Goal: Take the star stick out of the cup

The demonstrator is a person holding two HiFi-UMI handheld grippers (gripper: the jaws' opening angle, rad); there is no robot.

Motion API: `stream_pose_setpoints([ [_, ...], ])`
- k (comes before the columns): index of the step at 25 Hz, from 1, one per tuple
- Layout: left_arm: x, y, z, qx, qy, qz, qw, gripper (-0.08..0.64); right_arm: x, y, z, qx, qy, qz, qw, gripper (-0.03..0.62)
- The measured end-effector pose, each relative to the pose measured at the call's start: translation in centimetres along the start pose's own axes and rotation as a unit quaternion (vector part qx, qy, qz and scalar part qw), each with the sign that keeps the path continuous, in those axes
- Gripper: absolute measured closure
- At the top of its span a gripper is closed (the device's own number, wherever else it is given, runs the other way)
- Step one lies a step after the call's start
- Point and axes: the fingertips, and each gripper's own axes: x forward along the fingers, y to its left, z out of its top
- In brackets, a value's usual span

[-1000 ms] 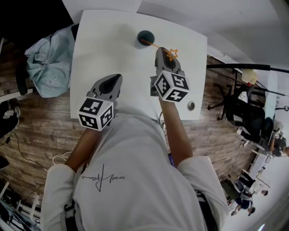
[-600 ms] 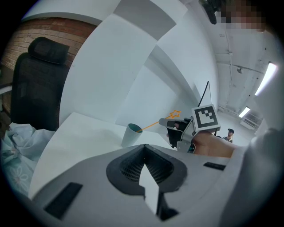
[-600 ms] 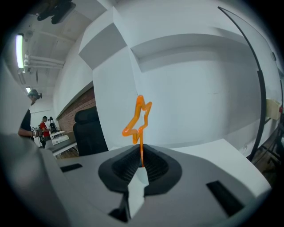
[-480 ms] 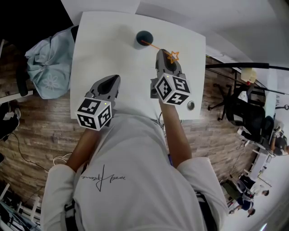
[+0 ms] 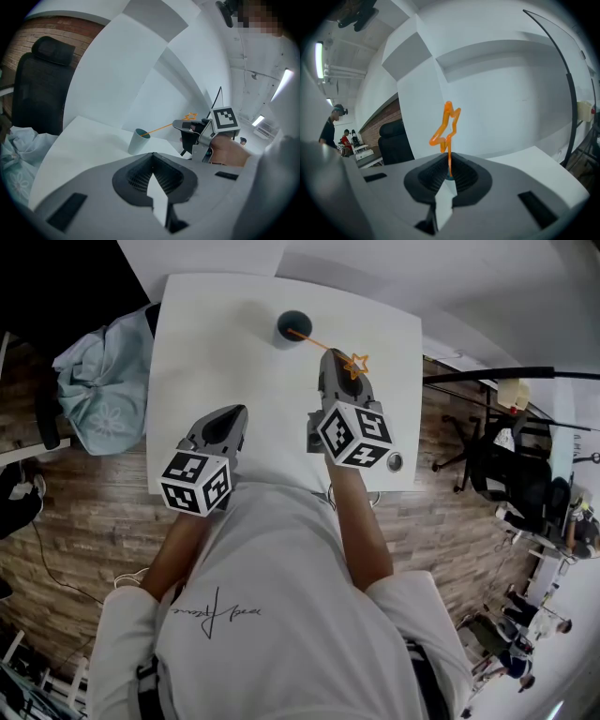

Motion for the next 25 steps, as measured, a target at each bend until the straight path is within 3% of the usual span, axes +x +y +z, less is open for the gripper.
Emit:
stream_pose_setpoints([
  [25,-0.3,-0.3,-0.1,0.008,0.000,-0.003,1.0000,0.555,-2.6,-0.2,0.9,0.005,-0.009,-0.001,1.000,0.566],
])
